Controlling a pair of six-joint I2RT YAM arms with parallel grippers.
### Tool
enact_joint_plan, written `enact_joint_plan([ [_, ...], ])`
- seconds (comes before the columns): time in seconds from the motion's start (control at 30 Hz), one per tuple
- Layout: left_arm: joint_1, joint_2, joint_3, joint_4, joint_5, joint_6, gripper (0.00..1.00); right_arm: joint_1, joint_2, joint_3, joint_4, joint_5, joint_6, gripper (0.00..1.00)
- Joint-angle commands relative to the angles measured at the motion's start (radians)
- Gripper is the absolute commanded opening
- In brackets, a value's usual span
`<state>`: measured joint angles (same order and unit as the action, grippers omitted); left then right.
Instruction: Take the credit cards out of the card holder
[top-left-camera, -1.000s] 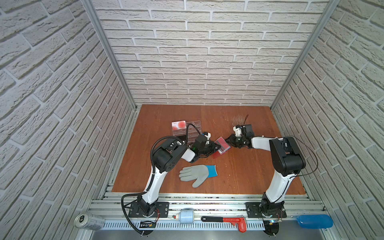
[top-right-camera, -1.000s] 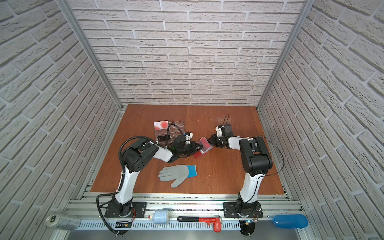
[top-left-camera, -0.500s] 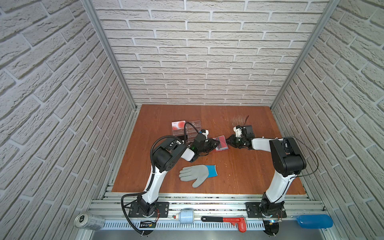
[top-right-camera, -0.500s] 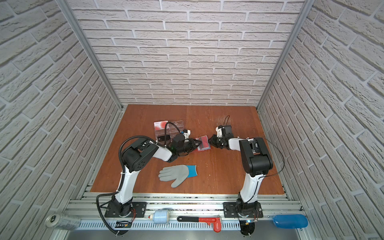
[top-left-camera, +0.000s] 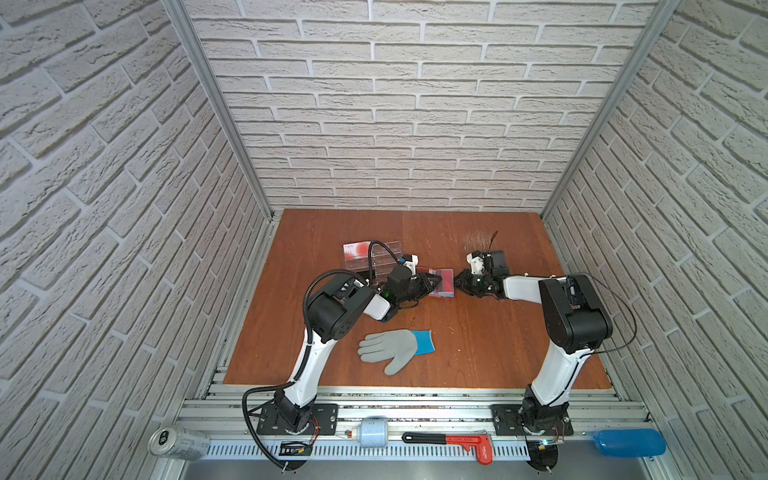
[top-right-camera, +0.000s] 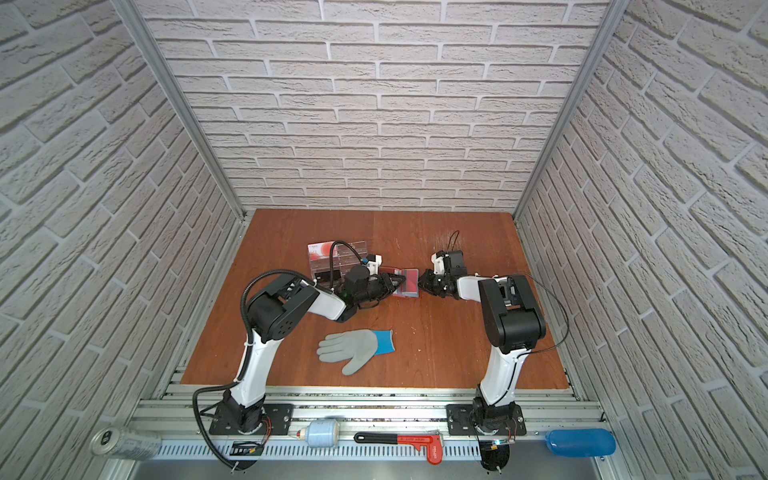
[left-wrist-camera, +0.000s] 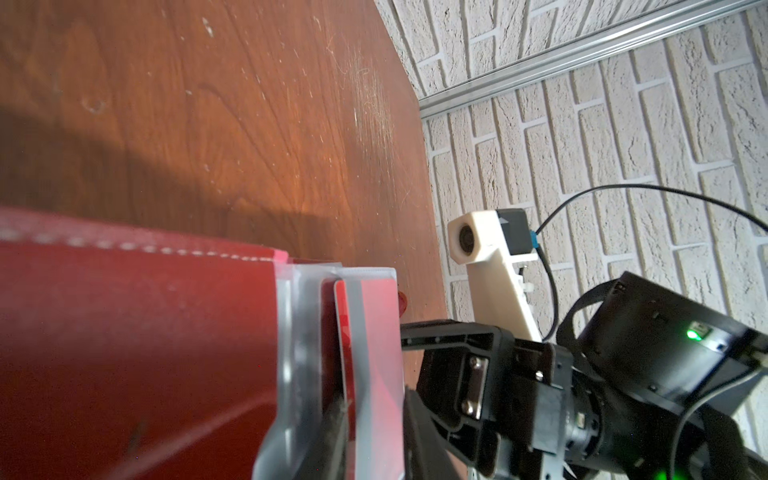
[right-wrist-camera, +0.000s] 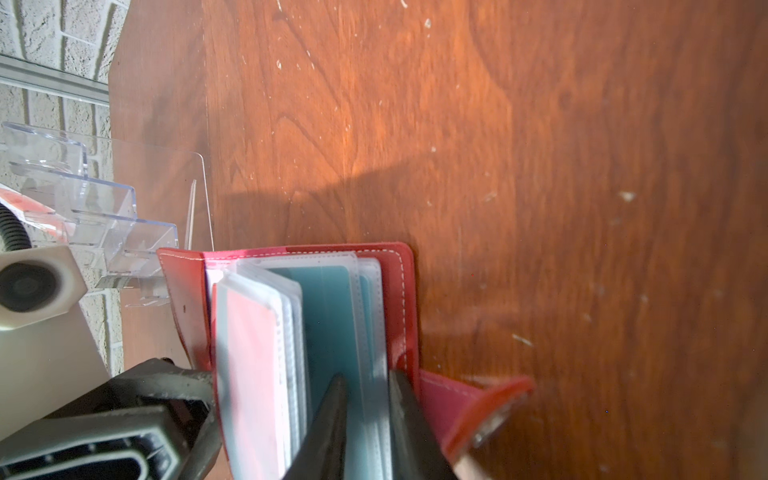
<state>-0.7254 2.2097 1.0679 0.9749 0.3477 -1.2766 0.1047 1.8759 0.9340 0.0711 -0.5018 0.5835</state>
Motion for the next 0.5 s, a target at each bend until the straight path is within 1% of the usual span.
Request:
enact_joint_plan([
  [0.0, -0.015, 0.018, 0.042, 0.136, 0.060, 0.007, 0.27, 0.030, 0.075, -0.037, -0.211, -0.003, -0.018, 0.22],
  [0.27, -0.019, 0.024, 0.031, 0.175, 0.094, -0.003, 0.28, 0.033, 0.095, 0.007, -0.236, 0.012, -0.027, 0.22],
  [0.47, -0.019, 0.007, 0.000, 0.188, 0.094, -0.003, 0.28, 0.033, 0.091, 0.041, -0.297, 0.064, -0.051, 0.22],
])
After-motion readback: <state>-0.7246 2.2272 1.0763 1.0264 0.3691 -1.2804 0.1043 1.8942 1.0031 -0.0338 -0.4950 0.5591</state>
